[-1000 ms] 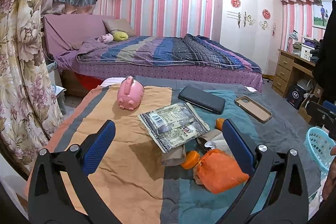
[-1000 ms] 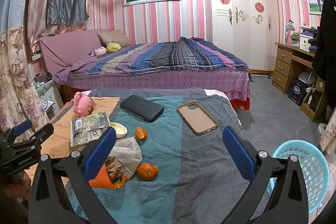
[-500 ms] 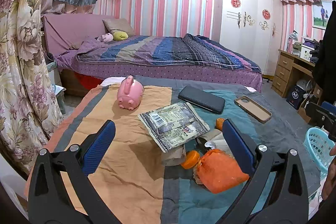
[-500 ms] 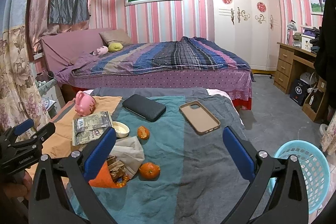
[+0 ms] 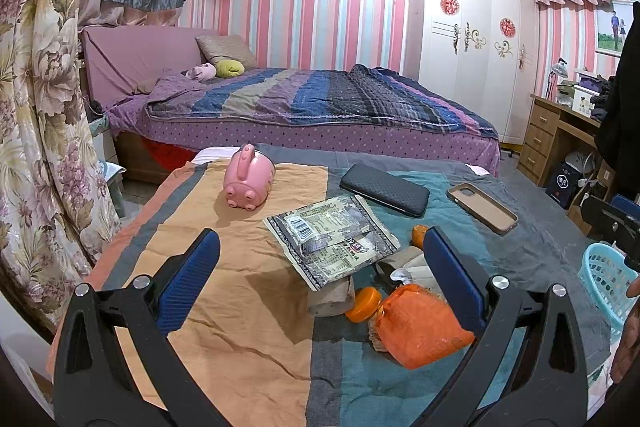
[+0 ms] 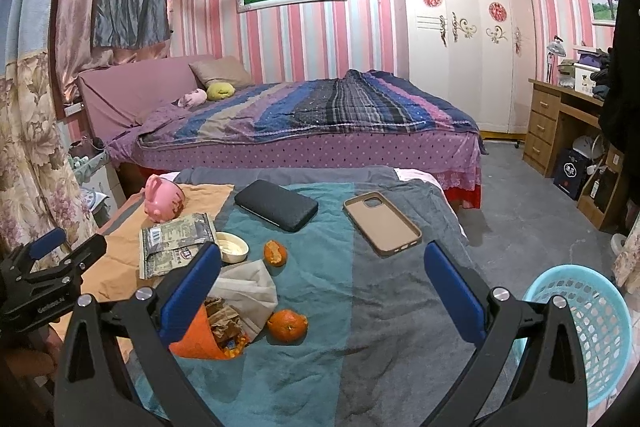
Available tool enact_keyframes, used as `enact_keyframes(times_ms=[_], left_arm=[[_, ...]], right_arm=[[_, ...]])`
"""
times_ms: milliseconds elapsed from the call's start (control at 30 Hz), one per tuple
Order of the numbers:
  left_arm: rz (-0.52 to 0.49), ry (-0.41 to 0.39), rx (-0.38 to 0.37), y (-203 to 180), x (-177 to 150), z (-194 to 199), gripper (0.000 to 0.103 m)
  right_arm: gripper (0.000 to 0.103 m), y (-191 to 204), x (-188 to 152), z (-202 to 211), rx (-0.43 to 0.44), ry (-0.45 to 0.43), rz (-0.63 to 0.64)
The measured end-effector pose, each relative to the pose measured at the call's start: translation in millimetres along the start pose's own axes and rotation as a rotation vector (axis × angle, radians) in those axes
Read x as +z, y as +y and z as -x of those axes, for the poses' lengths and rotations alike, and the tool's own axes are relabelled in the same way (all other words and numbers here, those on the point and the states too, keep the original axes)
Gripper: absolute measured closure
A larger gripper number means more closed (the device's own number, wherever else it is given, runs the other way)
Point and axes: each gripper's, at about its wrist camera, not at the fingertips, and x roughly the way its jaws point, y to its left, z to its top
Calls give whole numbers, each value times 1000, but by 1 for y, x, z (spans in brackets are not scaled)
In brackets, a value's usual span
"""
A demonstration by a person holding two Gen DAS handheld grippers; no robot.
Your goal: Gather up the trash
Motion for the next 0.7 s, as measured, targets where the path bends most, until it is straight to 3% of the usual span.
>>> enact_keyframes(times_ms=[700], left_arm=[[-1,1,0,0,0,0,5]], right_arm=[[4,0,-1,0,-4,-1,-1]])
